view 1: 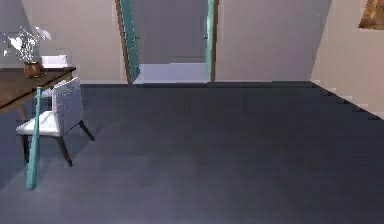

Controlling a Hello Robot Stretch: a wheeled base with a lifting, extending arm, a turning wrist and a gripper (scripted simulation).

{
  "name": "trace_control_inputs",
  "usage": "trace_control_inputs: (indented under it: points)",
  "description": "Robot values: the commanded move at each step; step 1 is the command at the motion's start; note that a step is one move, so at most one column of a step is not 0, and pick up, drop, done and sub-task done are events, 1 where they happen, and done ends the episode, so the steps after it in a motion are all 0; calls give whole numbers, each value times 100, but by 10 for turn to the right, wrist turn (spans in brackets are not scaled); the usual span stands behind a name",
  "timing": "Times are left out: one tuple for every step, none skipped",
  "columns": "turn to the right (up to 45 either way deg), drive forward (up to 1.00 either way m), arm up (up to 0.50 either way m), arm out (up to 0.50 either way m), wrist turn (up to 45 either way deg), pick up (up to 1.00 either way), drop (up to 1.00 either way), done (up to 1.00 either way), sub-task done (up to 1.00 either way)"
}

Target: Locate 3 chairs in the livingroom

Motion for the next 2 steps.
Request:
trace_control_inputs:
  points:
    - [0,100,0,0,0,0,0,0,0]
    - [0,100,0,0,0,0,0,0,0]
